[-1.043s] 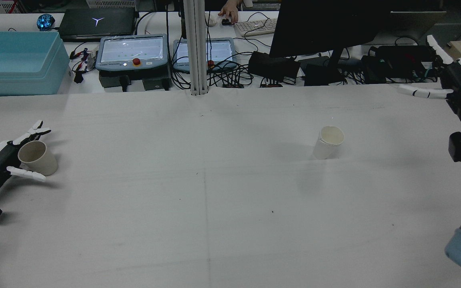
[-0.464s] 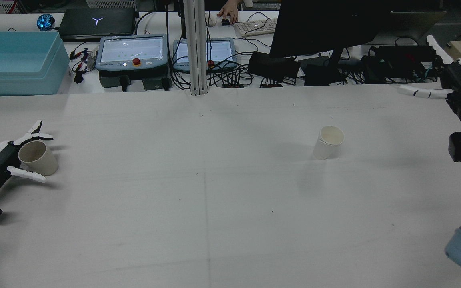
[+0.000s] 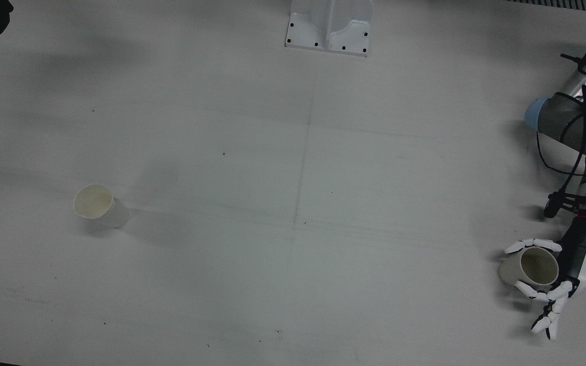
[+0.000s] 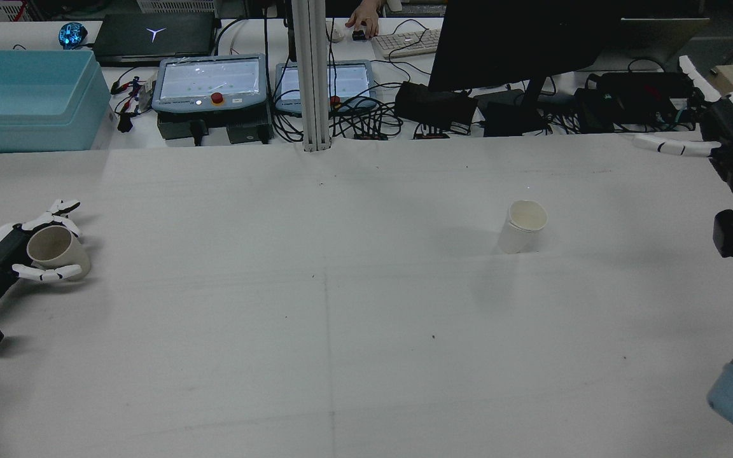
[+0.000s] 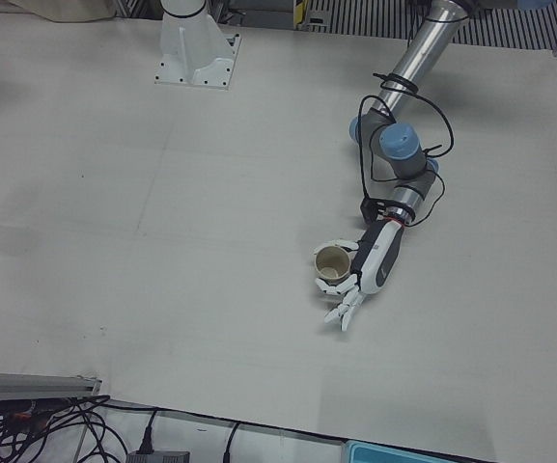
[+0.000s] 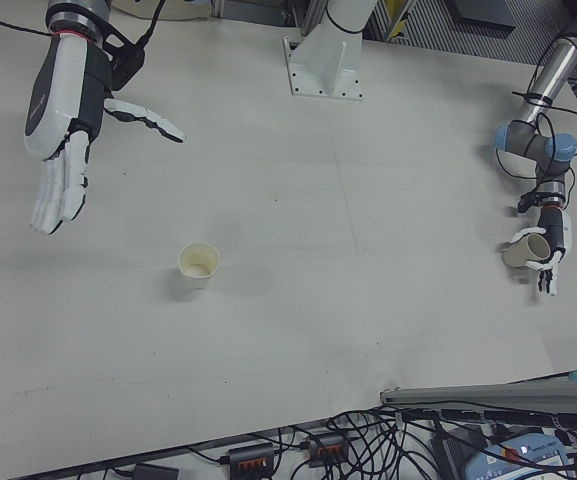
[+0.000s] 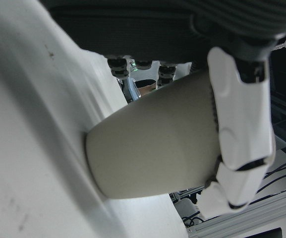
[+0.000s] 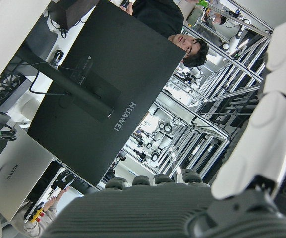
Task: Pour water
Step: 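Close the left hand fingers around the beige cup, then reach the right hand toward the white paper cup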
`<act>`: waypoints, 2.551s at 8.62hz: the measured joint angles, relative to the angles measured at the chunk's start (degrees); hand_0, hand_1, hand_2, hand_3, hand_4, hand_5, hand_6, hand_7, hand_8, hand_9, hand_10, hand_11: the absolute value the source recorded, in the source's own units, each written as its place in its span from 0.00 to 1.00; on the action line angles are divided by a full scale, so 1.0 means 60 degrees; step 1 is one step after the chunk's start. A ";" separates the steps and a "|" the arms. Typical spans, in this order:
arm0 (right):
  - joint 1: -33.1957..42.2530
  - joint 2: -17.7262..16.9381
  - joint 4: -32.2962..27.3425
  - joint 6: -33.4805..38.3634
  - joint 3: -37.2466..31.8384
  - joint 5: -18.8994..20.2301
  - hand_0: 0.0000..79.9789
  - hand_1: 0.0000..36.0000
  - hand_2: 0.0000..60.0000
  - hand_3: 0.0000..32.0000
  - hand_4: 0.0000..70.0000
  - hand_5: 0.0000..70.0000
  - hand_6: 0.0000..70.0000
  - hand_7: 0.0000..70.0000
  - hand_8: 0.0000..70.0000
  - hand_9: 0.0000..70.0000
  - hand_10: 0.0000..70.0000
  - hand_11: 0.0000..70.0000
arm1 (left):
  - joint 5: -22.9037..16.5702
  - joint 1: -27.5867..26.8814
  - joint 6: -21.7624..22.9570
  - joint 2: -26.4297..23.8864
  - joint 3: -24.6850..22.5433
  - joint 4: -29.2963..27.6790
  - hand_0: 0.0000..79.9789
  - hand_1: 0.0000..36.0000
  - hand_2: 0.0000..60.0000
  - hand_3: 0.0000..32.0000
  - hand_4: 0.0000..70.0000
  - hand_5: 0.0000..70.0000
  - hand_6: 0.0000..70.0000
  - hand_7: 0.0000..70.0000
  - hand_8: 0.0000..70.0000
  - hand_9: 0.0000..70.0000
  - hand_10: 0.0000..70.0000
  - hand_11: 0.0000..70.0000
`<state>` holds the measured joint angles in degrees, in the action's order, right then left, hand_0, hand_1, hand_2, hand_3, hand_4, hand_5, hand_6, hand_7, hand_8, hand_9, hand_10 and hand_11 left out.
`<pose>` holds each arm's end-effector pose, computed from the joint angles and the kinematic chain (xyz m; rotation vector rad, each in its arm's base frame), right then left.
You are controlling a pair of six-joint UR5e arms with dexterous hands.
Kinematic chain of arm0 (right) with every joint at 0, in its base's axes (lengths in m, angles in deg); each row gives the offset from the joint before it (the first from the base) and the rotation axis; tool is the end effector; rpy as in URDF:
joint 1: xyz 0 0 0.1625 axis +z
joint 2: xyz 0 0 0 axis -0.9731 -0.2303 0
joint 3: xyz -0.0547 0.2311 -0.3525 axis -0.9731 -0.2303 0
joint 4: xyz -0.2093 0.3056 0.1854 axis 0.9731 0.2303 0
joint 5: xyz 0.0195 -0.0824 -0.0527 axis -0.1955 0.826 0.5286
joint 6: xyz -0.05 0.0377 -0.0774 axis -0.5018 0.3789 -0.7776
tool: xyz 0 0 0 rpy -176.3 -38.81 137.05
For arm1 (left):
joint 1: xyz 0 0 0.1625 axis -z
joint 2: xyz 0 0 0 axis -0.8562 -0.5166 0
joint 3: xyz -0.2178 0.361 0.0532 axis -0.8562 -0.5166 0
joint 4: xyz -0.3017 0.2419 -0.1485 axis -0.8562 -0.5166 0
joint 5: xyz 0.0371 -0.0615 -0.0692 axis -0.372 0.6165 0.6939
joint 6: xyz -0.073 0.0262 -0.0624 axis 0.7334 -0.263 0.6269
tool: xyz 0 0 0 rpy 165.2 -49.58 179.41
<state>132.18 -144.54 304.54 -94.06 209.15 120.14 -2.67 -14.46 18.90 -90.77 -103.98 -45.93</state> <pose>-0.0705 -0.4416 0.4569 0.5892 -1.8652 1.9314 0.2743 -0.5185 0.7086 0.1330 2.1511 -1.5942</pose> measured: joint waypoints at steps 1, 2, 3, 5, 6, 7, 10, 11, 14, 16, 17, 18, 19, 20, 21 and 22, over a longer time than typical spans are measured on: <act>0.0004 0.0000 0.0000 -0.0004 0.0000 0.0000 0.56 0.36 0.24 0.00 0.02 0.00 0.00 0.00 0.00 0.01 0.00 0.02 | 0.0000 0.0003 0.0004 -0.0002 -0.0007 0.0026 0.66 0.83 1.00 0.00 0.65 0.83 0.12 0.29 0.09 0.14 0.08 0.15; 0.0006 0.0000 0.0000 -0.0009 0.0000 0.0000 0.56 0.36 0.24 0.00 0.02 0.00 0.00 0.00 0.00 0.01 0.00 0.02 | 0.0000 0.0004 0.0026 -0.0003 -0.0016 0.0042 0.66 0.82 1.00 0.00 0.64 0.86 0.14 0.31 0.10 0.15 0.09 0.15; 0.0008 0.0000 0.0000 -0.0012 0.0000 0.0000 0.56 0.36 0.24 0.00 0.02 0.00 0.00 0.00 0.00 0.01 0.00 0.02 | 0.0000 0.0001 0.0123 -0.0004 -0.0034 0.0103 0.66 0.81 1.00 0.00 0.63 0.88 0.14 0.32 0.10 0.16 0.08 0.15; 0.0008 0.0000 0.0000 0.0004 0.0000 0.0000 0.56 0.36 0.24 0.00 0.02 0.00 0.00 0.00 0.00 0.01 0.00 0.02 | 0.0000 0.0003 0.0454 0.0003 -0.0164 0.0349 0.66 0.79 1.00 0.00 0.62 0.89 0.14 0.31 0.10 0.16 0.08 0.14; 0.0006 0.0005 0.0000 0.0010 -0.0006 0.0000 0.56 0.36 0.24 0.00 0.03 0.00 0.00 0.00 0.00 0.01 0.00 0.01 | 0.0004 0.0004 0.0756 0.0007 -0.0244 0.0533 0.66 0.75 0.99 0.00 0.62 0.91 0.14 0.31 0.10 0.15 0.08 0.13; -0.0006 0.0032 0.0000 0.0023 -0.0117 0.0000 0.56 0.37 0.24 0.00 0.03 0.00 0.00 0.00 0.00 0.01 0.00 0.01 | 0.0015 0.0011 0.1117 0.0008 -0.0391 0.0834 0.66 0.74 0.94 0.00 0.61 0.91 0.14 0.30 0.10 0.15 0.07 0.13; -0.0240 0.0476 -0.0570 0.0045 -0.1202 -0.0012 0.57 0.36 0.22 0.00 0.03 0.00 0.00 0.00 0.00 0.01 0.00 0.01 | 0.0028 0.0060 0.1523 0.0063 -0.1499 0.1787 0.66 0.75 0.94 0.00 0.60 0.90 0.13 0.29 0.09 0.14 0.06 0.12; -0.0344 0.0544 -0.1076 0.0045 -0.1629 -0.0018 0.57 0.35 0.21 0.00 0.02 0.00 0.00 0.00 0.00 0.01 0.00 0.01 | 0.0029 0.0070 0.1550 0.0091 -0.1880 0.2070 0.67 0.75 0.94 0.00 0.60 0.89 0.13 0.29 0.09 0.14 0.07 0.12; -0.0546 0.0555 -0.2955 0.0372 -0.3237 -0.0045 0.55 0.35 0.25 0.00 0.02 0.02 0.00 0.00 0.00 0.01 0.03 0.06 | 0.0039 0.0110 0.1804 0.0130 -0.2642 0.2849 0.67 0.76 0.94 0.00 0.61 0.89 0.13 0.29 0.09 0.14 0.07 0.12; -0.0719 0.0585 -0.4266 0.1420 -0.4477 -0.0051 0.56 0.37 0.26 0.00 0.04 0.05 0.00 0.00 0.00 0.02 0.02 0.04 | 0.0043 0.0123 0.1893 0.0153 -0.3050 0.3266 0.67 0.75 0.89 0.00 0.60 0.88 0.13 0.28 0.09 0.14 0.07 0.12; -0.0908 0.0602 -0.4519 0.1672 -0.4696 -0.0047 0.54 0.34 0.25 0.00 0.02 0.03 0.00 0.00 0.00 0.02 0.01 0.04 | 0.0049 0.0120 0.1904 0.0155 -0.3157 0.3382 0.67 0.74 0.87 0.00 0.59 0.88 0.13 0.28 0.09 0.14 0.07 0.12; -0.1224 0.0603 -0.4638 0.1828 -0.4810 -0.0045 0.53 0.33 0.24 0.00 0.01 0.01 0.00 0.00 0.00 0.03 0.01 0.03 | 0.0054 0.0115 0.1909 0.0156 -0.3207 0.3442 0.68 0.74 0.87 0.00 0.58 0.87 0.13 0.28 0.09 0.14 0.07 0.12; -0.1613 0.0597 -0.4689 0.1945 -0.4833 -0.0044 0.53 0.32 0.23 0.00 0.00 0.00 0.00 0.00 0.00 0.02 0.01 0.03 | 0.0057 0.0116 0.1911 0.0163 -0.3244 0.3473 0.68 0.74 0.86 0.00 0.59 0.88 0.13 0.28 0.09 0.14 0.07 0.12; -0.1925 0.0576 -0.4700 0.2011 -0.4838 -0.0048 0.53 0.33 0.23 0.00 0.00 0.00 0.00 0.00 0.00 0.01 0.01 0.03 | 0.0057 0.0119 0.1916 0.0166 -0.3264 0.3492 0.68 0.74 0.85 0.00 0.59 0.87 0.13 0.29 0.09 0.14 0.07 0.12; -0.2136 0.0527 -0.4702 0.2043 -0.4875 -0.0059 0.54 0.34 0.23 0.00 0.00 0.00 0.00 0.00 0.00 0.01 0.01 0.04 | 0.0058 0.0121 0.1926 0.0169 -0.3273 0.3502 0.68 0.74 0.85 0.00 0.58 0.87 0.13 0.28 0.09 0.14 0.07 0.12; -0.2277 0.0492 -0.4703 0.2047 -0.4963 -0.0092 0.54 0.34 0.25 0.00 0.00 0.00 0.00 0.00 0.00 0.02 0.02 0.05 | 0.0058 0.0118 0.1929 0.0177 -0.3276 0.3507 0.67 0.73 0.85 0.00 0.58 0.87 0.13 0.28 0.09 0.14 0.07 0.12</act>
<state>118.52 -141.59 276.32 -81.78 179.37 119.59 -2.32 -13.75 30.48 -89.71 -123.64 -24.89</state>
